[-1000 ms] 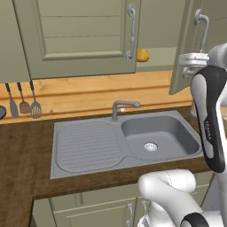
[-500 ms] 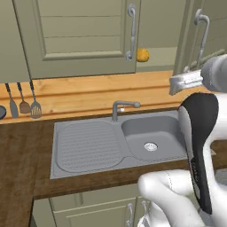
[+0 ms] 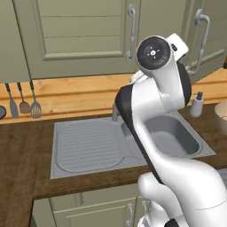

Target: Open the cabinet, pick up the bread from the cabinet and place it in the basket. Then move the basket to the dining counter.

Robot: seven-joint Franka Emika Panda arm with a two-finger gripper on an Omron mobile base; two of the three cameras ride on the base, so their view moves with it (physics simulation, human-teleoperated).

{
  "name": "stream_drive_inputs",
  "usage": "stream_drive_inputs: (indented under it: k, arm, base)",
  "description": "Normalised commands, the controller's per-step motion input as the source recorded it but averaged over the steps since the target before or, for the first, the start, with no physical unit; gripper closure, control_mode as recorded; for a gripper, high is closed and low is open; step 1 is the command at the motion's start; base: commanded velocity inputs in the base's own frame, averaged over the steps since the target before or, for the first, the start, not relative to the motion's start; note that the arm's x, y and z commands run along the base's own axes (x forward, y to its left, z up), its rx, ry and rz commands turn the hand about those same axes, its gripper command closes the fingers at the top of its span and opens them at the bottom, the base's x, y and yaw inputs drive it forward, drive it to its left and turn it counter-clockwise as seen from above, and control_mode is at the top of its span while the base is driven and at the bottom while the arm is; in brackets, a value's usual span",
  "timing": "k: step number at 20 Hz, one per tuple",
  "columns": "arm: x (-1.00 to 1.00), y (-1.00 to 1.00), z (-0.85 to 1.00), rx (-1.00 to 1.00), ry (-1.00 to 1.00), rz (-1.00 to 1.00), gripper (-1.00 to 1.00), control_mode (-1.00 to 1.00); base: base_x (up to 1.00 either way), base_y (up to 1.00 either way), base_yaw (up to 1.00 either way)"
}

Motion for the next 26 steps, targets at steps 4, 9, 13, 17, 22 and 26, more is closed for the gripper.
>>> stream_drive_inputs:
  k: [4,9,13,17,22,26]
  arm:
    - [1.00,-0.19,-0.08,-0.26,0.33,0.00,-1.00,-1.00]
    - [0.96,-0.43,-0.24,-0.18,0.21,0.00,-1.00,-1.00]
    - [0.25,-0.76,-0.17,-0.04,0.04,-0.01,-1.00,-1.00]
    - [-0.30,-1.00,-0.01,0.02,-0.19,0.00,-1.00,-1.00]
    - [-0.76,-1.00,0.01,0.10,-0.38,0.00,-1.00,-1.00]
    - [-0.47,-1.00,0.01,0.18,-0.29,-0.01,-1.00,-1.00]
  base:
    - [0.00,0.00,0.00]
    - [0.00,0.00,0.00]
    - [0.00,0.00,0.00]
    - [0.00,0.00,0.00]
    - [0.00,0.00,0.00]
    - [0.00,0.00,0.00]
